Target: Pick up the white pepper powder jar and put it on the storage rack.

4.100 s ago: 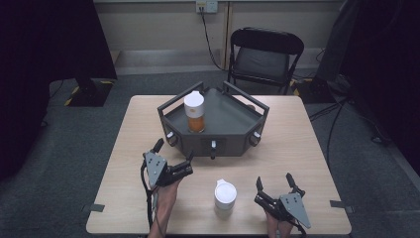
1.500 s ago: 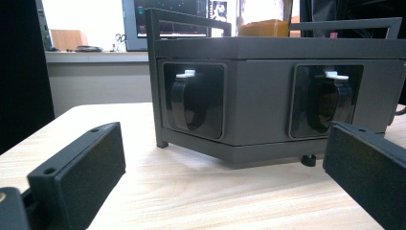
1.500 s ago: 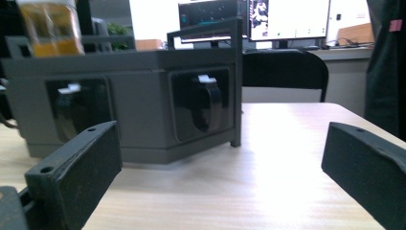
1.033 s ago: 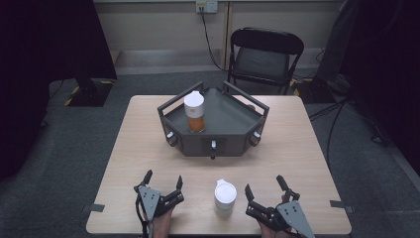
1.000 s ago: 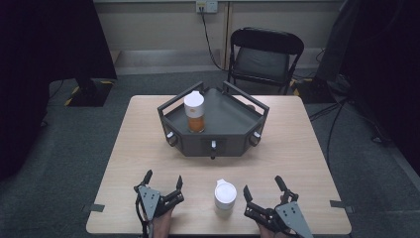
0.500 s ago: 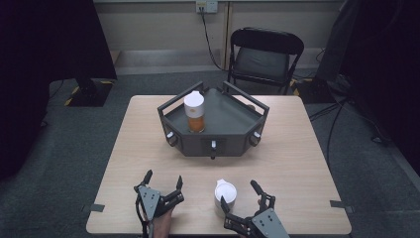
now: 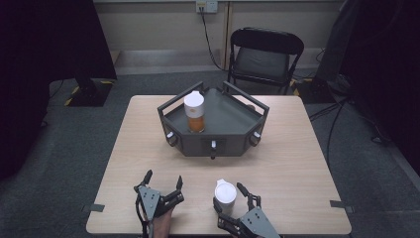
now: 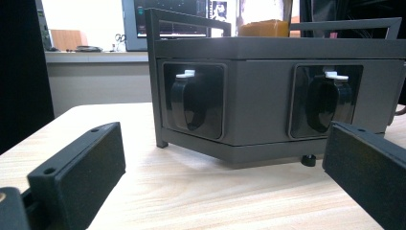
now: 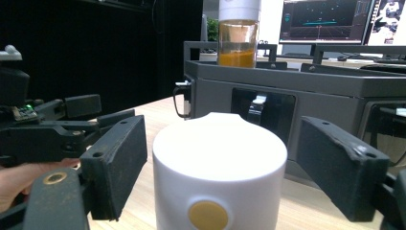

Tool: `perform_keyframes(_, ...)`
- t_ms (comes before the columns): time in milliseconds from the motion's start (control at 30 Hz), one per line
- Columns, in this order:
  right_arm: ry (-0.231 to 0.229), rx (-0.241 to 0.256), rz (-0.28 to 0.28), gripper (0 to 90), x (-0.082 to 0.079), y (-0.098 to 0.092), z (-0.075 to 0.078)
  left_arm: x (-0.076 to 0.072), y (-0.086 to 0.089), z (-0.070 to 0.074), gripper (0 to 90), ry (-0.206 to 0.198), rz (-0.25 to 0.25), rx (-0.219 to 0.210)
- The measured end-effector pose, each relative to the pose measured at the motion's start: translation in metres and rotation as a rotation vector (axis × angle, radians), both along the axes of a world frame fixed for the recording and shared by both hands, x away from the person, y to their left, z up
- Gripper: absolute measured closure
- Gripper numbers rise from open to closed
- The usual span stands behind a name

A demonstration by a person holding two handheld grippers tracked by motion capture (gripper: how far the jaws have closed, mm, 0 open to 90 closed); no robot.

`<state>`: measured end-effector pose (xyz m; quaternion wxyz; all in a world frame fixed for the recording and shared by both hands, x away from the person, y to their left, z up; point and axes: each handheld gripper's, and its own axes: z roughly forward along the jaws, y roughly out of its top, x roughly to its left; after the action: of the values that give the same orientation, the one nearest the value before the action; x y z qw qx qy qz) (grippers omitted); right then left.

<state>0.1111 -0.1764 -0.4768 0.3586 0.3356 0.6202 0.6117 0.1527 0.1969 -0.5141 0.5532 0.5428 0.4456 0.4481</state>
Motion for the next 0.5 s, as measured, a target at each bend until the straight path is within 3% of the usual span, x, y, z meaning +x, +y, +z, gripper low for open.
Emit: perform_keyframes(500,0.058,-0.002,0.024,29.6,0.0079,-0.0002,-0.0078,0.0,0.0,0.0,0.0,0.0,0.0,0.0)
